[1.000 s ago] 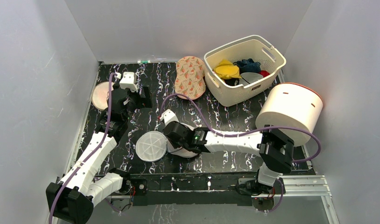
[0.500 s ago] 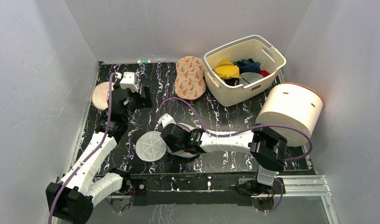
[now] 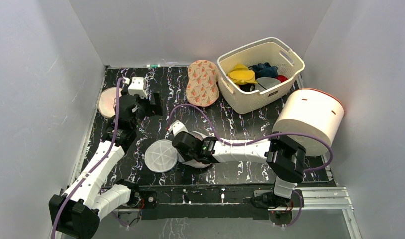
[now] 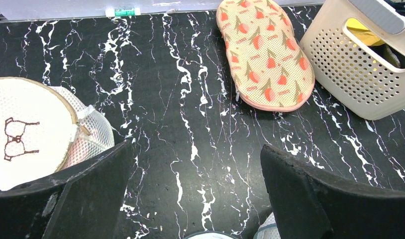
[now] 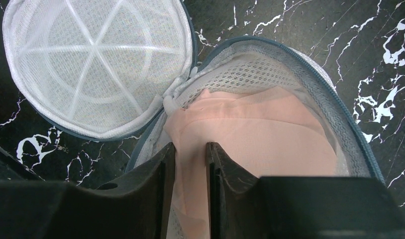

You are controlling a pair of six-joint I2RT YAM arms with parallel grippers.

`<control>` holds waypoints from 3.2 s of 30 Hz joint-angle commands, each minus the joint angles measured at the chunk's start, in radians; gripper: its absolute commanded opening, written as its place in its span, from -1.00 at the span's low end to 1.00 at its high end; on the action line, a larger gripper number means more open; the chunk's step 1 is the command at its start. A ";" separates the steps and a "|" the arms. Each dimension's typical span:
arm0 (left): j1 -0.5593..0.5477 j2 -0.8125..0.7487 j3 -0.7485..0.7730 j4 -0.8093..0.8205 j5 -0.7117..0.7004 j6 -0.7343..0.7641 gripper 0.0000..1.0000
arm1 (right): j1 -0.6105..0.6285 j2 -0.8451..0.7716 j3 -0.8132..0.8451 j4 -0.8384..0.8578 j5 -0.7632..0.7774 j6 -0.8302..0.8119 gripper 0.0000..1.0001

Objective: Unzip the laundry bag and remove the bra
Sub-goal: Pick up the bra from the laundry bag.

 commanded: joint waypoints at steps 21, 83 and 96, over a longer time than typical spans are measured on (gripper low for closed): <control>-0.010 -0.007 0.001 0.016 0.013 -0.001 0.97 | -0.001 -0.059 0.078 -0.001 0.078 -0.015 -0.45; -0.015 -0.006 0.002 0.015 0.018 -0.004 0.97 | -0.037 -0.460 0.269 0.142 0.108 -0.126 -1.00; -0.017 -0.009 0.001 0.013 0.008 0.001 0.97 | -0.084 -0.405 0.526 0.213 0.482 -0.578 -1.00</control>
